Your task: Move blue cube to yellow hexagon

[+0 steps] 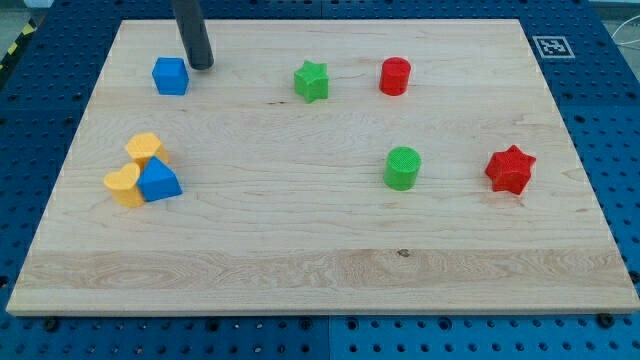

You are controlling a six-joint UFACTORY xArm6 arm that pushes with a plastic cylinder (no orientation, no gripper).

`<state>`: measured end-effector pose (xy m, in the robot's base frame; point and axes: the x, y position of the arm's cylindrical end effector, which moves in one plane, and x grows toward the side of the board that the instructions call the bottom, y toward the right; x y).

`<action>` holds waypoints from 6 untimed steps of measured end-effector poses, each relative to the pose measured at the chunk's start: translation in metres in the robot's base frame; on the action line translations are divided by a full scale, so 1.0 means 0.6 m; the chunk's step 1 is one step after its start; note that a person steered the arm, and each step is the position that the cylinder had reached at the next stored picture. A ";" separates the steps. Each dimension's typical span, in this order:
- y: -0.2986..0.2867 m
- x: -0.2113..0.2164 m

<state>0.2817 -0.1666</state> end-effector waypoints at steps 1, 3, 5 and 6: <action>-0.015 -0.010; -0.060 0.022; -0.070 0.099; -0.070 0.139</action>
